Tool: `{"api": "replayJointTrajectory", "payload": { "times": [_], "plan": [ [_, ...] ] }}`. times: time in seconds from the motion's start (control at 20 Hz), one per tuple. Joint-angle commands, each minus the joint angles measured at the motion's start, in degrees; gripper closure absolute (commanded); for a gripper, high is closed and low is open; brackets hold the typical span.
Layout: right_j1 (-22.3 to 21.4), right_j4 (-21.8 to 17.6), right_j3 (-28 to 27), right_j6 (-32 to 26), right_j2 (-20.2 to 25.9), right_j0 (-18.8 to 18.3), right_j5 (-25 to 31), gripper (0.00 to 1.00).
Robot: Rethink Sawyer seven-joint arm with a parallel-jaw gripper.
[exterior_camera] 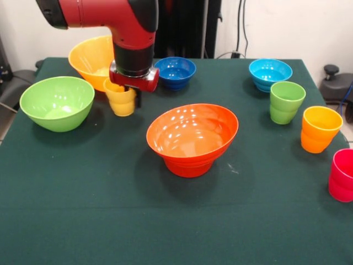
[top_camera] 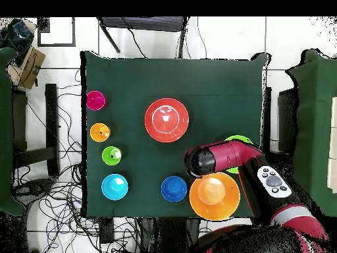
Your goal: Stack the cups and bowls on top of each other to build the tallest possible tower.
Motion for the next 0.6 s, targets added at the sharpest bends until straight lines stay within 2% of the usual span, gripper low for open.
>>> {"api": "replayJointTrajectory", "payload": {
  "times": [0.05,0.6],
  "plan": [
    [-0.1,-3.9,-4.2,-2.6,-0.8,2.4,-4.2,1.0],
    [-6.8,0.4,3.0,-4.3,0.6,1.0,-1.1,1.0]
  ]
}}
